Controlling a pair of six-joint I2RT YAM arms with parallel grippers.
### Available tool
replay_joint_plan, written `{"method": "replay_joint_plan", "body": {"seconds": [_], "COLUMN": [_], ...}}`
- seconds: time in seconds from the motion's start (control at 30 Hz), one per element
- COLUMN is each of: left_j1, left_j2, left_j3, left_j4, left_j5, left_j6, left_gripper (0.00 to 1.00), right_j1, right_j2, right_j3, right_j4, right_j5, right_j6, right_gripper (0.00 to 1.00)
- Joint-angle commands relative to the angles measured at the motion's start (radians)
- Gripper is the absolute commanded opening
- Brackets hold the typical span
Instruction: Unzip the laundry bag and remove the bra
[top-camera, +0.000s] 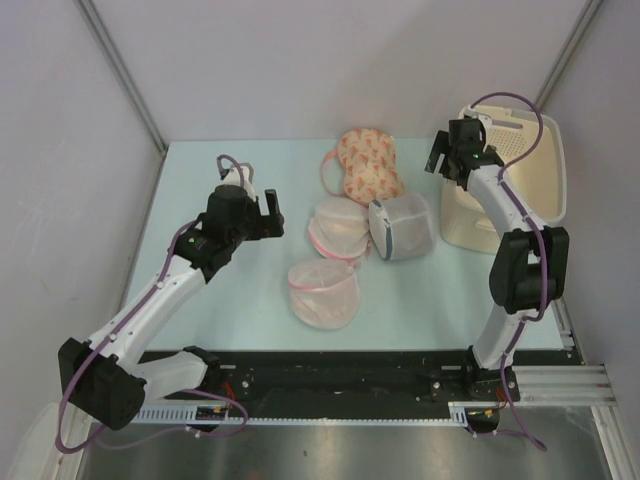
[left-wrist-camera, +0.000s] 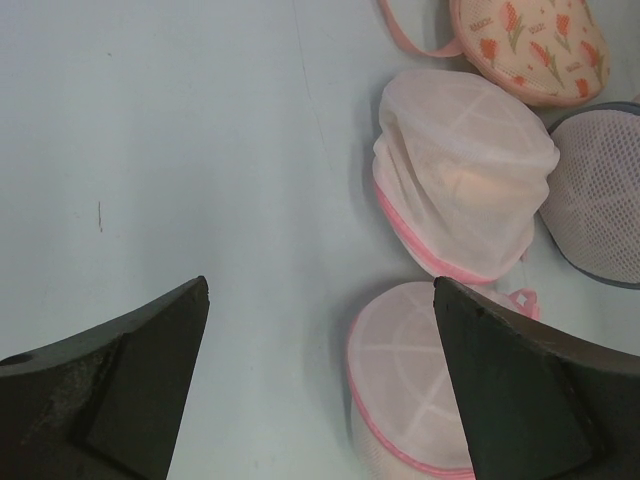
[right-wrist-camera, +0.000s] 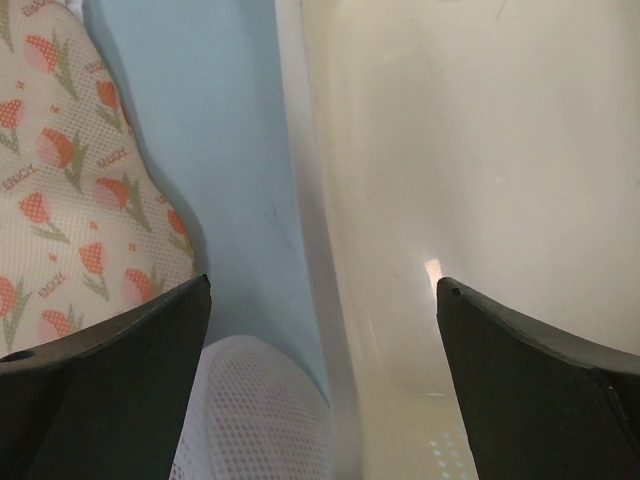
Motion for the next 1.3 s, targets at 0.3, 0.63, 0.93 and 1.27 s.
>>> {"method": "replay_joint_plan", "body": {"seconds": [0.3,0.63,0.93,1.27], "left_j1": [0.004,0.004,0.004,0.004], "left_j2": [-0.046,-0.076,-0.076,-0.083], "left_j3": [0.015,0.009,-0.006,0.000], "left_j4": [-0.038,-0.061,-0.057,-0.075], "left_j5": [-0.022,-0.042,-0.036,-0.062], "left_j6": [-0.012,0.008,0.014,0.011], "left_gripper": [1.00,1.00,1.00,1.00], "right_j1": [-0.006,-0.007,-0.006,-0.005], "right_j2": [0.162,0.277,0.328,0.373], "right_j3": [0.228,0.357,0.414,0.468], "right_j4": [-0.036,-0.090,-0.105,-0.107], "right_j5": [-0.040,0.061,0.090,0.058], "right_j6": [-0.074,-0.127,-0.154,-0.163], "right_gripper": [0.75,0.83,0.98,0.86]}}
